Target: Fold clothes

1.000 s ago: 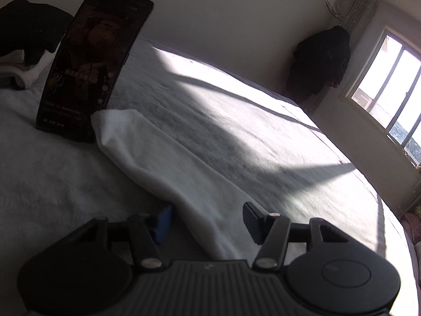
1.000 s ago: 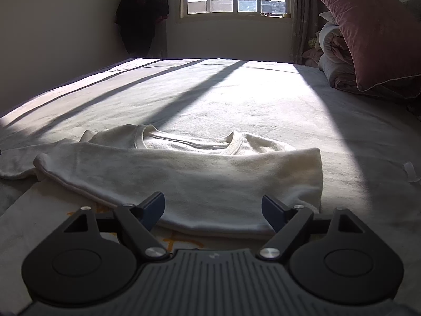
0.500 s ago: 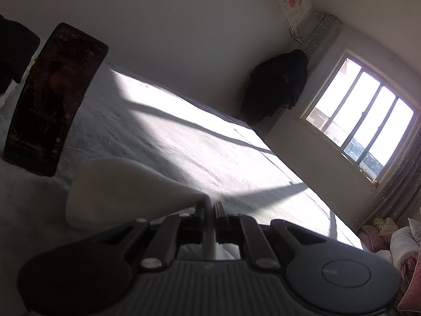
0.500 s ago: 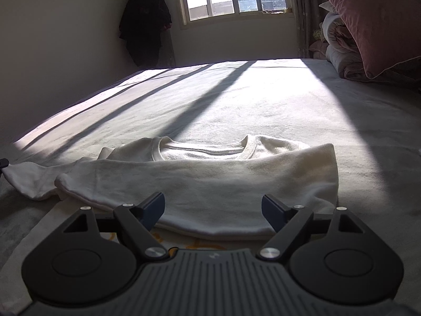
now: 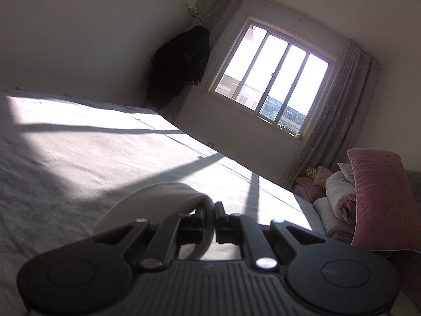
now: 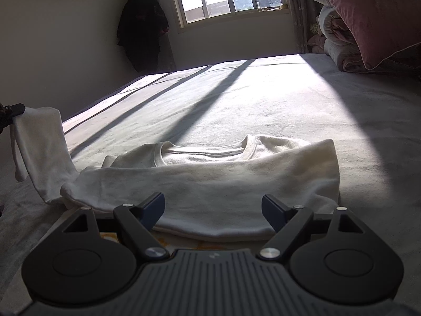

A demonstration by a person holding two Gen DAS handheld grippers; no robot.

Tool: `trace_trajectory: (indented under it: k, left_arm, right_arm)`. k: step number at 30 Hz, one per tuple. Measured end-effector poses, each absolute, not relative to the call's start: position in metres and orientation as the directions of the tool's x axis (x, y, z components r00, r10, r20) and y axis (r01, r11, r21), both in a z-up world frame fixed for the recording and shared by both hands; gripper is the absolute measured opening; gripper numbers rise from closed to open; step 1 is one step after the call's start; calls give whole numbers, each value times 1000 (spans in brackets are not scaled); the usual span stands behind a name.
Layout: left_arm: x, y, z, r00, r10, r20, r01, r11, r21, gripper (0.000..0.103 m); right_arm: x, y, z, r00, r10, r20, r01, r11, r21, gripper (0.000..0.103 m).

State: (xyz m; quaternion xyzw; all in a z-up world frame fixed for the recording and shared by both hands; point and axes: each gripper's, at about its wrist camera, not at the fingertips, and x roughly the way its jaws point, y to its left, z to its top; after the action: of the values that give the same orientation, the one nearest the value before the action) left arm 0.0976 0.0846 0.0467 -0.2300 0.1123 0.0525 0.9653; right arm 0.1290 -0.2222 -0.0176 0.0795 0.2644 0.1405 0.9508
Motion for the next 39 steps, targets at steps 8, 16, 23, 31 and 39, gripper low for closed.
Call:
trace_trajectory:
  k: [8, 16, 23, 31, 39]
  left_arm:
    - [121, 41, 36, 942, -141, -305, 13, 922, -386, 7]
    - [141, 9, -8, 870, -280, -405, 110, 912, -394, 7]
    - [143, 10, -45, 833, -391, -391, 187, 865, -466, 9]
    - [145, 36, -45, 791, -527, -312, 246, 740, -626, 31]
    - [147, 53, -45, 791, -558, -250, 249, 667, -702, 41]
  right_arm:
    - [130, -224, -18, 820, 307, -484, -221, 948, 227, 84]
    - [131, -224, -20, 818, 301, -490, -212, 950, 228, 84]
    - [131, -222, -23, 815, 285, -505, -206, 956, 207, 84]
    - [131, -219, -26, 811, 267, -520, -199, 963, 183, 84]
    - [121, -191, -14, 840, 282, -465, -258, 959, 115, 84]
